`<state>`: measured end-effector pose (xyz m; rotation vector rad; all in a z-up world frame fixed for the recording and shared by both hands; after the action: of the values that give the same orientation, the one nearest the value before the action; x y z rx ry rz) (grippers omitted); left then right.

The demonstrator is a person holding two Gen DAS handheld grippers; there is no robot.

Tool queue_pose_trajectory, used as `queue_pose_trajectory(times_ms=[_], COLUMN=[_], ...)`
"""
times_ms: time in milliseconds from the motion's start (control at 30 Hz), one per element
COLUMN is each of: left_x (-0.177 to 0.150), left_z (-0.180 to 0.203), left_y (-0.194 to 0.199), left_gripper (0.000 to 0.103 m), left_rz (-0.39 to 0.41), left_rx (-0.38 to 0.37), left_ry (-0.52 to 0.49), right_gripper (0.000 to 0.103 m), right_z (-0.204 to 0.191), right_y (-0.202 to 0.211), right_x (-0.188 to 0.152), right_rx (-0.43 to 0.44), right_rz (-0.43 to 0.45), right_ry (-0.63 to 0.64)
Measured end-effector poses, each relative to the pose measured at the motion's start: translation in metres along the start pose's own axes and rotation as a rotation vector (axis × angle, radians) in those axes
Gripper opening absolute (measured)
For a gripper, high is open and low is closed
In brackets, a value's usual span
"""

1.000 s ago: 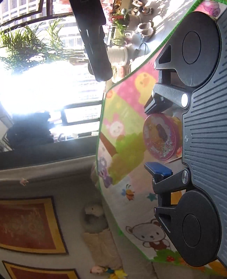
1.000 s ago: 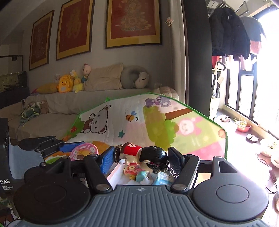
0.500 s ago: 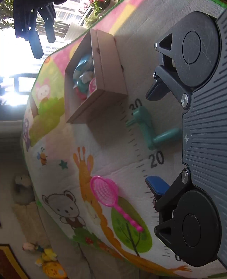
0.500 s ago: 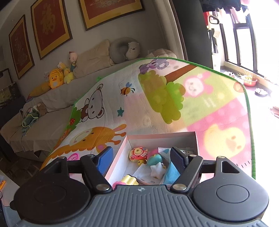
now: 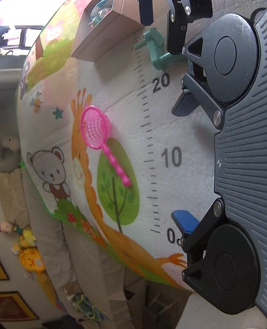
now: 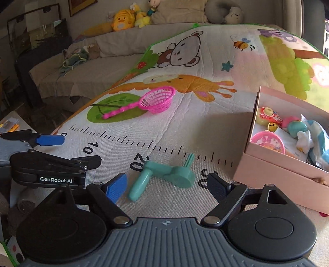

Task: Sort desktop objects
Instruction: 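Grasp the pink net scoop by its handle with the left gripper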

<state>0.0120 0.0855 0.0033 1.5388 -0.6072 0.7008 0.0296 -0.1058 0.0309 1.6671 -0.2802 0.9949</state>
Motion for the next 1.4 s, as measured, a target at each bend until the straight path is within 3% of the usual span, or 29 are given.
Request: queue_pose_trajectory(times_ms=[133, 167, 233, 567, 700, 767, 900, 1100, 1167, 1267, 1400], left_x=[0.001, 0.002, 0.006, 0.058, 0.082, 0.089, 0.093, 0.099, 0.099, 0.095, 0.085], left_z=[-0.003, -0.002, 0.002, 0.023, 0.023, 0.022, 0.022, 0.02, 0.022, 0.025, 0.034], left_y=[-0.003, -0.005, -0.01, -0.039, -0.071, -0.088, -0.111, -0.122, -0.121, -0.115, -0.098], left_gripper=[0.101, 0.101, 0.101, 0.102, 0.102, 0.102, 0.102, 0.101, 0.092, 0.068, 0.028], left_rz=[0.003, 0.003, 0.005, 0.106, 0.077, 0.049, 0.004, -0.021, -0.023, -0.019, -0.016], left_rx=[-0.003, -0.007, -0.007, -0.032, -0.04, -0.026, -0.027, -0.091, -0.12, -0.164, -0.191], left_ry=[0.005, 0.005, -0.007, -0.173, -0.186, -0.186, -0.191, -0.128, -0.119, -0.096, -0.101], right_gripper=[0.086, 0.079, 0.075, 0.072, 0.072, 0.082, 0.09, 0.101, 0.103, 0.103, 0.103], right_z=[-0.005, -0.005, -0.006, 0.04, 0.06, 0.069, 0.066, 0.068, 0.067, 0.067, 0.067], right_y=[-0.02, -0.022, -0.022, 0.029, 0.044, 0.045, 0.043, 0.038, 0.037, 0.037, 0.037], right_x=[0.0, -0.001, -0.002, -0.039, -0.054, -0.06, -0.07, -0.068, -0.068, -0.068, -0.068], right_rx=[-0.001, -0.001, -0.012, -0.081, -0.158, -0.187, -0.221, -0.192, -0.189, -0.185, -0.184], right_rz=[-0.024, -0.027, -0.021, -0.01, -0.001, -0.012, 0.015, 0.003, 0.0, 0.001, 0.003], right_ry=[-0.038, -0.035, -0.002, -0.047, -0.1, -0.134, -0.111, -0.112, -0.108, -0.11, -0.111])
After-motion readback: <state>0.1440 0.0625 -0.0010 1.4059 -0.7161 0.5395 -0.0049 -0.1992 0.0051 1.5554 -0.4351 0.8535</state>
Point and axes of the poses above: each gripper's, at about its wrist camera, not at the fingertips, and y roughly against the way its jaws point, z to its right, x to its top, the point moved 1 cm from there along -y, roughly the way its jaws point, and after that the axes turned 3 degrees about -x, right-handed, at the moved point
